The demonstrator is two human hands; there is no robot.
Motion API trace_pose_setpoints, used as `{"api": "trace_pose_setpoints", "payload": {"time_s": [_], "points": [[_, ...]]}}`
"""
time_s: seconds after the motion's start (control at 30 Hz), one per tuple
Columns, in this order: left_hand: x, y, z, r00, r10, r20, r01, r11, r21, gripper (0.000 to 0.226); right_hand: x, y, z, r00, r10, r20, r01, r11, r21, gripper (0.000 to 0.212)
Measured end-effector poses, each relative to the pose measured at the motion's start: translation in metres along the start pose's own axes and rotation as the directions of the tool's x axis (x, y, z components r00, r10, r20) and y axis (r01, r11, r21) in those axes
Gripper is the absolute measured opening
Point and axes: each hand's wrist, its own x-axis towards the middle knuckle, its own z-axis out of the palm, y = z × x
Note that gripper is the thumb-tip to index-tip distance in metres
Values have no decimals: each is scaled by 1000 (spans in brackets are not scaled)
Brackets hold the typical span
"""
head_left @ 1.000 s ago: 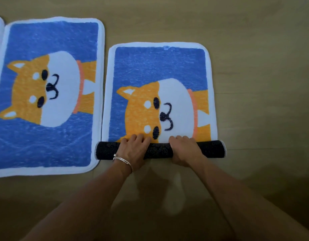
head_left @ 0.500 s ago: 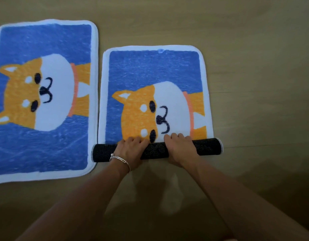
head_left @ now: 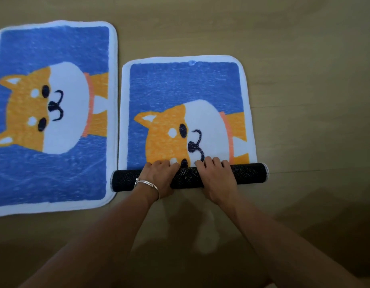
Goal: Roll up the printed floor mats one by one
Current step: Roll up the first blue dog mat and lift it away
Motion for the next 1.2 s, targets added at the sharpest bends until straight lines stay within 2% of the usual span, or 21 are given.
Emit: {"api": "trace_pose_setpoints", "payload": {"time_s": [0.03, 0.1, 0.17, 0.2, 0.27, 0.4, 0.47, 0.57, 0.63, 0.8, 0.87, 0.93, 1.0, 1.1, 1.17, 1.2], "points": [[2, -1, -1, 1000, 17, -14, -17, 1000, 8, 58, -1, 0, 3, 999, 17, -45, -17, 1000, -8, 51], [-1, -1, 2, 993, 67, -95, -62, 996, 57, 66, -1, 1, 4, 1000, 22, -22, -21, 1000, 9, 50], [-6, 4, 10, 974, 75, -213, -59, 995, 84, 73, 6, 4, -8, 996, -17, 88, 13, 998, 56, 45], [-8, 7, 13, 973, 57, -223, -41, 996, 73, 71, 11, 7, -11, 987, -47, 155, 31, 994, 106, 43], [-10, 10, 15, 993, -6, -122, 6, 1000, 2, 60, 15, 11, -14, 962, -81, 263, 38, 986, 164, 45], [4, 3, -1, 1000, -20, 0, 20, 994, -111, 51, 1, 9, -9, 991, -108, 79, 108, 994, 9, 49], [4, 5, -3, 1000, 9, -27, -11, 998, -68, 56, 1, 9, -7, 992, -106, 66, 105, 994, 8, 47], [-9, 15, 6, 988, 13, -153, -11, 1000, 14, 66, 15, 12, -14, 969, -101, 225, 66, 985, 157, 52], [-13, 18, 10, 989, -4, -151, 6, 1000, 7, 64, 20, 12, -14, 957, -114, 268, 66, 981, 181, 56], [-1, 12, 1, 999, -35, -30, 33, 998, -50, 61, 5, 9, -7, 989, -146, 4, 145, 988, 59, 62], [-3, 12, -1, 998, 3, -63, -4, 1000, -24, 68, 9, 10, -10, 987, -150, 54, 146, 987, 71, 59], [-9, 17, 3, 992, 18, -127, -14, 1000, 27, 77, 17, 12, -14, 974, -135, 184, 101, 977, 187, 57], [-11, 18, 7, 990, 14, -142, -9, 999, 32, 75, 22, 12, -19, 964, -135, 230, 83, 971, 224, 57], [1, 12, 1, 997, -4, -74, 1, 999, -42, 64, 12, 13, -14, 983, -140, 119, 121, 981, 154, 67], [6, 10, -6, 1000, 4, -20, -6, 997, -71, 68, 5, 12, -4, 991, -132, 12, 131, 990, 52, 76], [7, 9, -6, 1000, 19, -16, -20, 998, -66, 71, 4, 11, -2, 992, -123, -29, 124, 992, 17, 74]]}}
